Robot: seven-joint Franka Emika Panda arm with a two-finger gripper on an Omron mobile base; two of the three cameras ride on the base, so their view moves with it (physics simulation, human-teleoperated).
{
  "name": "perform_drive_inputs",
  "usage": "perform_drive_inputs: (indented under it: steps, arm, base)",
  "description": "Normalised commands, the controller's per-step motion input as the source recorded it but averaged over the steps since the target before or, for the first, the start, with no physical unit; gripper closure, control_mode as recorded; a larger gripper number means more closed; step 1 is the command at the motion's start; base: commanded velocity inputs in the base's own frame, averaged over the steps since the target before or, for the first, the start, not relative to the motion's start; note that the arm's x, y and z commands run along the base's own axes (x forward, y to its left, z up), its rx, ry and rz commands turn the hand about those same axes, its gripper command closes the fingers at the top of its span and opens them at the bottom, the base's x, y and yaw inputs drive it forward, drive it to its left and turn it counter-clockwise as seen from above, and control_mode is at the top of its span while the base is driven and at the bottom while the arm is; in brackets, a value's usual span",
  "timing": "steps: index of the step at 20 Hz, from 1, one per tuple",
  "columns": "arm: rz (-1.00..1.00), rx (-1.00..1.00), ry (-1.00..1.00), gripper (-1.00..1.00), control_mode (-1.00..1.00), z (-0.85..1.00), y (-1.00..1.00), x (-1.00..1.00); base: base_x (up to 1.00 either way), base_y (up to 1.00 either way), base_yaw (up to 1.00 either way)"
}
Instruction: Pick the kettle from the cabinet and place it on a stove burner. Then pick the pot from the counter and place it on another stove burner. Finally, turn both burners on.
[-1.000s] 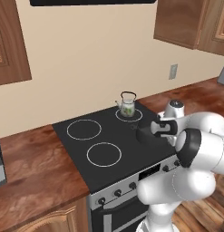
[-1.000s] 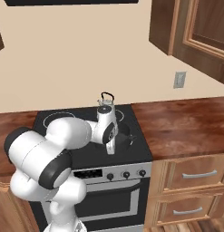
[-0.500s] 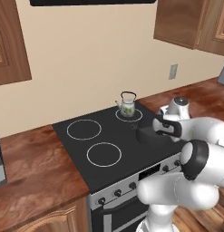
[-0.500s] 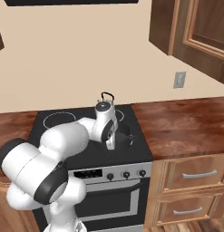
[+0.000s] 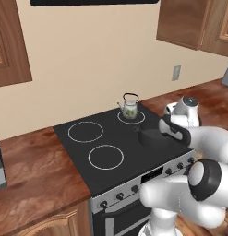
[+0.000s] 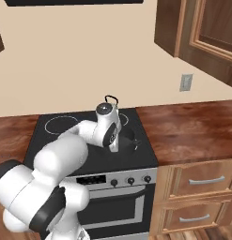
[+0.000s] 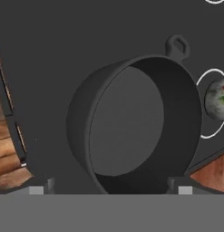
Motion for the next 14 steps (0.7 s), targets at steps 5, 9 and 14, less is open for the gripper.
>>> perform_drive_inputs:
  steps: [5, 9, 14]
  arm:
    - [0.0, 0.0, -0.08, -1.0, -1.0, 0.22, -0.05, -0.33]
    - [0.0, 0.0, -0.08, -1.0, -1.0, 0.16, -0.14, -0.42]
    - [0.0, 0.0, -0.08, -1.0, -1.0, 0.13, -0.14, -0.45]
  base:
    - [0.0, 0.0, 0.0]
    - [0.0, 0.0, 0.0]
    - [0.0, 0.0, 0.0]
